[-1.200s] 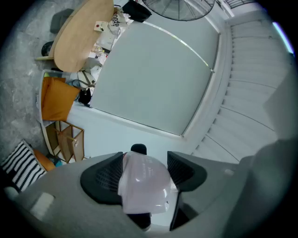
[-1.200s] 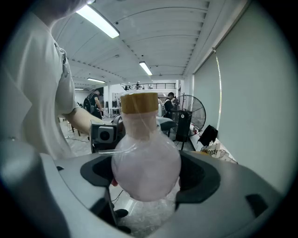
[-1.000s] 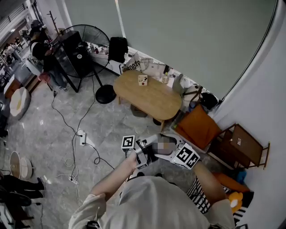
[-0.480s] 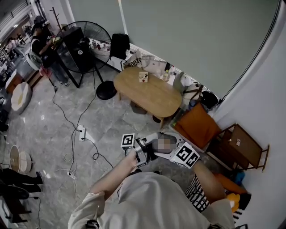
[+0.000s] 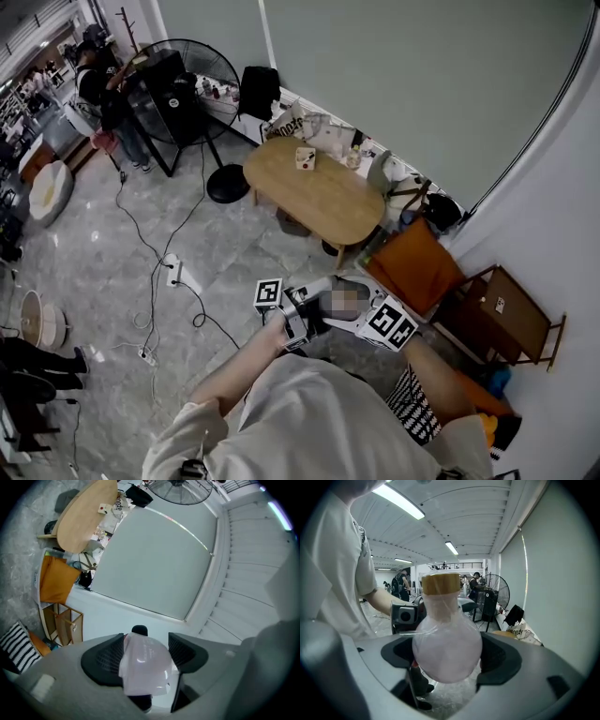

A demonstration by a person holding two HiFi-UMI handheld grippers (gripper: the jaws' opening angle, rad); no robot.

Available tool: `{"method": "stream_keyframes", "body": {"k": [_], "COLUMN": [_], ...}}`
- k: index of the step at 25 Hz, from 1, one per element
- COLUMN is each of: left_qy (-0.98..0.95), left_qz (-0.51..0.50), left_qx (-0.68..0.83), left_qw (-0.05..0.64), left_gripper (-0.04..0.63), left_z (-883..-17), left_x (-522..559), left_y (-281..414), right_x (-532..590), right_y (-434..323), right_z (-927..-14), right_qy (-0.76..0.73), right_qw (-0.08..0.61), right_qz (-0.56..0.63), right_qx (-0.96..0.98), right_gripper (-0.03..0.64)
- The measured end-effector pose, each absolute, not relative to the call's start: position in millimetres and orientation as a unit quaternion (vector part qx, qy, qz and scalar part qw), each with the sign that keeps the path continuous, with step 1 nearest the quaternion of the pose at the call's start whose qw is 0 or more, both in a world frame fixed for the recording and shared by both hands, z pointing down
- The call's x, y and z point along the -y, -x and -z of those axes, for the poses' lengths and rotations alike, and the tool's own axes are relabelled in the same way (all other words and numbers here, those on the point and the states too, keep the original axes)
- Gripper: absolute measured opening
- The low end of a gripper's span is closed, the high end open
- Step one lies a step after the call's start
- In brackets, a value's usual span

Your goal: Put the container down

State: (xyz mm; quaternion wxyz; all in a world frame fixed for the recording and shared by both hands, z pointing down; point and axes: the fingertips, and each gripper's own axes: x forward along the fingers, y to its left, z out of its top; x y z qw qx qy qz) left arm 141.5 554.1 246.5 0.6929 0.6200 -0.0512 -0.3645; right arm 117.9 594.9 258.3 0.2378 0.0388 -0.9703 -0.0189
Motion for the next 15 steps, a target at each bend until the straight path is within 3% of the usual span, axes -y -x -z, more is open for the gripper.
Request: {"method": "stream_keyframes", "body": {"k": [15], "left_qy": [-0.609], "left_qz": [0.354], "left_qx": [0.045], "left_qw": [0.708], "left_gripper": [0.291], "left_z": [-258], "left_x": [-469], "left_y": [-94], "right_x": [-508], "right_y": [-69], "right_z": [-269], "right_qy": [-0.050], "right_qw": [0.242], "right_qz": [0.007], "right_qx": [0.969], "right_gripper": [0.393]}}
